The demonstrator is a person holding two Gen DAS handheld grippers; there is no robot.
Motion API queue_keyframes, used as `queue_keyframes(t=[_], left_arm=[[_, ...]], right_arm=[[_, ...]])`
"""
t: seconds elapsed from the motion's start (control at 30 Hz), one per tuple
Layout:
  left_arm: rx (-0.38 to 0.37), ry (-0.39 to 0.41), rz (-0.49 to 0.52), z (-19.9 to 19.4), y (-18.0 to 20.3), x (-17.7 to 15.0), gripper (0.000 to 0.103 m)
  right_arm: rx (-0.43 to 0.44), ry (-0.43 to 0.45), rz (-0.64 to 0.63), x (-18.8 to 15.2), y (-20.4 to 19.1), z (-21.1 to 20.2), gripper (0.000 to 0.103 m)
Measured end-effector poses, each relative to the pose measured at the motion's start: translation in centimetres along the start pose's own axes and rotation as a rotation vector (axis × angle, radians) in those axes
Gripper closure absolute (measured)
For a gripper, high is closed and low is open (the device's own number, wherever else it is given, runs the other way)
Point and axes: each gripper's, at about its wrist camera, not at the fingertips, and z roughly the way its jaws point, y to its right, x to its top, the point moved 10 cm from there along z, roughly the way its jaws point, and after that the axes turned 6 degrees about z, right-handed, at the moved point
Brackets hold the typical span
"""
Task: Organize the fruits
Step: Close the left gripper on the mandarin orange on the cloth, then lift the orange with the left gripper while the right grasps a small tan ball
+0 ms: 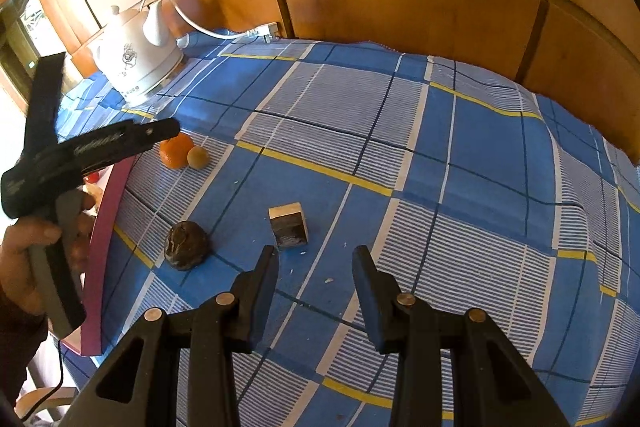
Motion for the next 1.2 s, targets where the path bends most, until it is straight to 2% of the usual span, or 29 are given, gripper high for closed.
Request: queue_keyframes(t=[0.27, 0.33, 0.37, 0.6, 0.77, 0.93, 1.0, 1.2], left_arm=[[0.018, -0.047, -0.038, 3.1, -1.3, -0.4, 0.049], [0.022, -0.05, -0.029, 3.2, -1.3, -0.4, 0.06], [0.026, -0.054, -0.022, 3.2, -1.3, -0.5, 0.062], [0.017, -0.059, -0.001, 3.0, -1.2, -1.0, 0.065], [-0.012, -0.031, 0.037, 1.0, 0.0, -1.5, 0.065], [-0.062, 0.016, 0.086, -3.4, 2.2, -2.8, 0.065], [-0.072, 0.021, 0.134, -5.3, 3.4, -4.3, 0.065], [-0.034, 0.015, 0.284, -7.9, 5.6, -10.2, 0.065]], right_arm=[[0.005, -0.008, -0.008, 0.0, -0.2, 0.1, 0.064], [0.007, -0.007, -0.004, 0.0, -0.2, 0.1, 0.064], [0.005, -0.007, -0.002, 0.0, -0.1, 0.1, 0.064], [-0.003, -0.004, -0.008, 0.1, -0.1, 0.1, 0.064], [-0.015, -0.008, 0.001, 0.0, 0.5, 0.3, 0.064], [-0.022, 0.004, 0.008, 0.2, 0.8, 0.0, 0.064], [-0.023, 0.006, 0.006, 0.2, 0.8, 0.0, 0.064], [-0.024, 0.02, 0.004, 0.3, 0.7, -0.3, 0.064]])
